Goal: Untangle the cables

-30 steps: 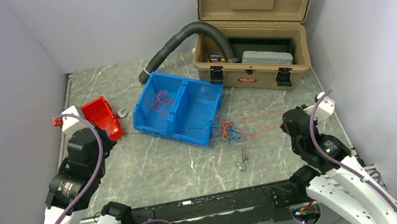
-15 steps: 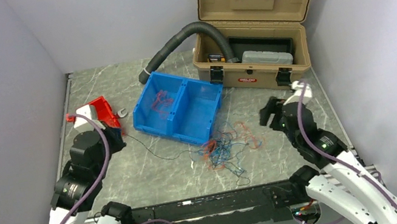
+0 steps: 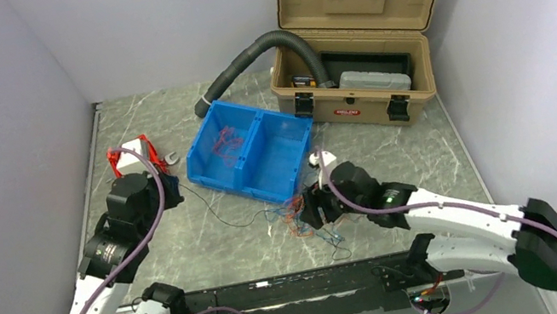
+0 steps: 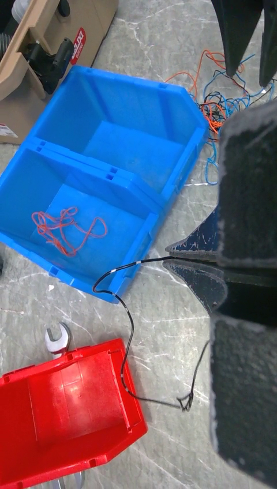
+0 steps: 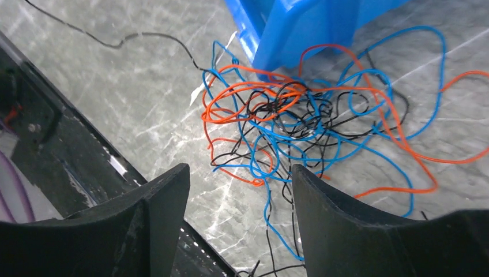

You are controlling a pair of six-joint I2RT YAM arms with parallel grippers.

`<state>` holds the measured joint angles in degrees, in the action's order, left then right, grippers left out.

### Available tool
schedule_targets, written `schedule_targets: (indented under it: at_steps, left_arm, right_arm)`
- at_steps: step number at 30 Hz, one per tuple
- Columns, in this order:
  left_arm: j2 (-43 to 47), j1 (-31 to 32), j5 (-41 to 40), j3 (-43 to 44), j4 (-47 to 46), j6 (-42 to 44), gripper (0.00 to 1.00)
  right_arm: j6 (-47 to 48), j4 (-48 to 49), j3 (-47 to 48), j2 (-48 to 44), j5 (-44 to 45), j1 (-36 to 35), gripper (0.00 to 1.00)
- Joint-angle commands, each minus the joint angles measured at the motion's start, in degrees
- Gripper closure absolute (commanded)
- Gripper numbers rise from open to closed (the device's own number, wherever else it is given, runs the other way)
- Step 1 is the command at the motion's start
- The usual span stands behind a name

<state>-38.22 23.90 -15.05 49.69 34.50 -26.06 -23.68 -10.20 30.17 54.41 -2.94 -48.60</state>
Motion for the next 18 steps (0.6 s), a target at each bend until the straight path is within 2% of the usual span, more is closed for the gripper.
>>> schedule_targets:
  at_steps: [1, 6, 12, 13, 17, 18]
  left_arm:
    - [0.3, -0.2, -2.8, 1.8, -0.7, 0.8, 1.00]
    - [0.6, -0.2, -5.5, 2.2, 0.7, 0.6, 1.00]
    - [1.0, -0.3, -7.3, 3.2, 2.0, 1.1, 1.00]
    - [0.9, -0.2, -7.7, 3.3, 2.3, 1.2, 1.00]
    - [0.0, -0.3, -10.2, 5.0, 4.4, 1.5, 1.00]
    - [-0.3, -0.3, -11.4, 5.5, 5.4, 1.4, 1.00]
  right_arm:
    - [0.3, 5.7, 2.8, 6.3, 4.6, -4.0, 0.34]
    - [-0.4, 9.8, 1.1, 12.4, 8.3, -5.2, 0.37]
    - [-1.6, 12.5, 1.3, 18.9, 12.4, -5.2, 0.47]
    - [-1.7, 11.9, 1.5, 19.7, 13.5, -5.2, 0.53]
    - [-5.2, 4.8, 2.5, 20.2, 22.9, -5.1, 0.98]
    - [-6.9, 2.4, 2.5, 18.9, 25.9, -4.8, 1.00]
